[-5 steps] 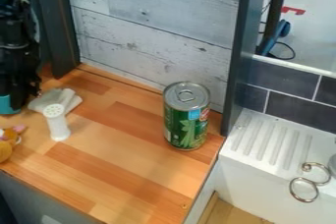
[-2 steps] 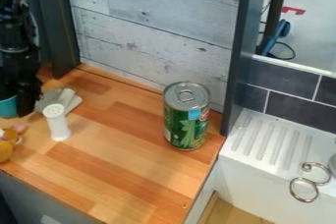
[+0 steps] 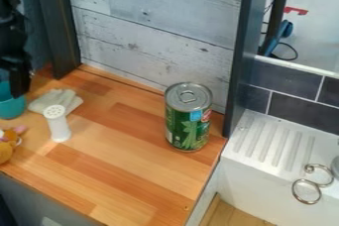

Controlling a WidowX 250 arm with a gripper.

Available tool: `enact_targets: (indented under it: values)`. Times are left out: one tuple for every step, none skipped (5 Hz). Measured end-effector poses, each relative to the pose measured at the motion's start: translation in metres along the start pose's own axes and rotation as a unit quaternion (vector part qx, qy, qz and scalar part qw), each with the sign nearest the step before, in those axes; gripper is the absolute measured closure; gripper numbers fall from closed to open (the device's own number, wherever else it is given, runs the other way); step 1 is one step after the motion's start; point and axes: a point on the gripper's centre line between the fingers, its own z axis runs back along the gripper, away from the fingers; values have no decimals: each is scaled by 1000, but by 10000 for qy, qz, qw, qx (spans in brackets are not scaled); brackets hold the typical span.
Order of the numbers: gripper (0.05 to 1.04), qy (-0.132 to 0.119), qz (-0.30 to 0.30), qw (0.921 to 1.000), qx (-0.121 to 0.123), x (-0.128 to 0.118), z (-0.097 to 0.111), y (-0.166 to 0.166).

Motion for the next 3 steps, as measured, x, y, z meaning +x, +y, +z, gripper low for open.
enact_targets:
  values:
    - [79,276,-208,9994,-67,-19,19,-14]
    - [81,379,-627,9972,-146,-30,28,-43]
    - [81,360,-778,9960,-259,-39,33,-59]
